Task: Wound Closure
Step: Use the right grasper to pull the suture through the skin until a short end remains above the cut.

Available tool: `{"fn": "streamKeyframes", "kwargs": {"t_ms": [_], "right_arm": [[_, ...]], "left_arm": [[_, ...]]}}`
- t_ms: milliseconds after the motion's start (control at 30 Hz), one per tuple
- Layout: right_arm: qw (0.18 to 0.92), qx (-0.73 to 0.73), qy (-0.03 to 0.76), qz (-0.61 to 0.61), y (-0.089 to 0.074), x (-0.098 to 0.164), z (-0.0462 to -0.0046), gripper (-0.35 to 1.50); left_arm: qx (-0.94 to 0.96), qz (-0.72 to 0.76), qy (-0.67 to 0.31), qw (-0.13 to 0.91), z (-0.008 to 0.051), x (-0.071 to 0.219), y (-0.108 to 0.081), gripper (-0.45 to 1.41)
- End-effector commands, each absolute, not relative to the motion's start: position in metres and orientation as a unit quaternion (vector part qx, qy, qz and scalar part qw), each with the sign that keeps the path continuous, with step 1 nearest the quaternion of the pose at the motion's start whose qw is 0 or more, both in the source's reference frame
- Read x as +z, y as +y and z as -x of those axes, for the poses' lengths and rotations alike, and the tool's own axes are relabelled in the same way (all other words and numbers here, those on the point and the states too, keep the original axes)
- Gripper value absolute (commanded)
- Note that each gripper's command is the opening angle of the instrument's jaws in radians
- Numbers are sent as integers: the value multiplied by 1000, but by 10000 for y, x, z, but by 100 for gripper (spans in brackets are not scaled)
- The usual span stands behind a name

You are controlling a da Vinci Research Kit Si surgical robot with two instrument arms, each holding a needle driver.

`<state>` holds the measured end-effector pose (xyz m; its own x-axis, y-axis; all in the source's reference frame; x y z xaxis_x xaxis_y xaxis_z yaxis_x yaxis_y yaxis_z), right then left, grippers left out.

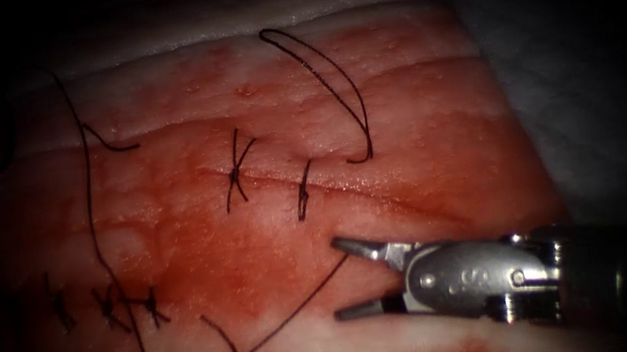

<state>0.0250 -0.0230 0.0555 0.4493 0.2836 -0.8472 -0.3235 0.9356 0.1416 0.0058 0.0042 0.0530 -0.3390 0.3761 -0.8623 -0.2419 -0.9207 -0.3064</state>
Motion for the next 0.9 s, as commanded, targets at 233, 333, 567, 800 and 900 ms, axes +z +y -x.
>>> {"fn": "streamKeyframes", "kwargs": {"t_ms": [233, 333, 567, 800, 900], "right_arm": [[865, 191, 463, 15, -225, 593, -256, -35], [864, 221, 453, 9, -231, 584, -250, -35], [856, 242, 456, -15, -267, 537, -258, -35], [853, 224, 471, -33, -310, 482, -291, -35], [852, 218, 475, -36, -319, 466, -301, -35]], "left_arm": [[815, 544, -61, 188, -50, 537, 43, -45], [816, 543, -60, 189, -50, 537, 43, -45], [814, 545, -61, 189, -47, 539, 43, -45], [815, 544, -60, 190, -46, 541, 42, -45], [815, 544, -60, 190, -46, 542, 43, -45]]}}
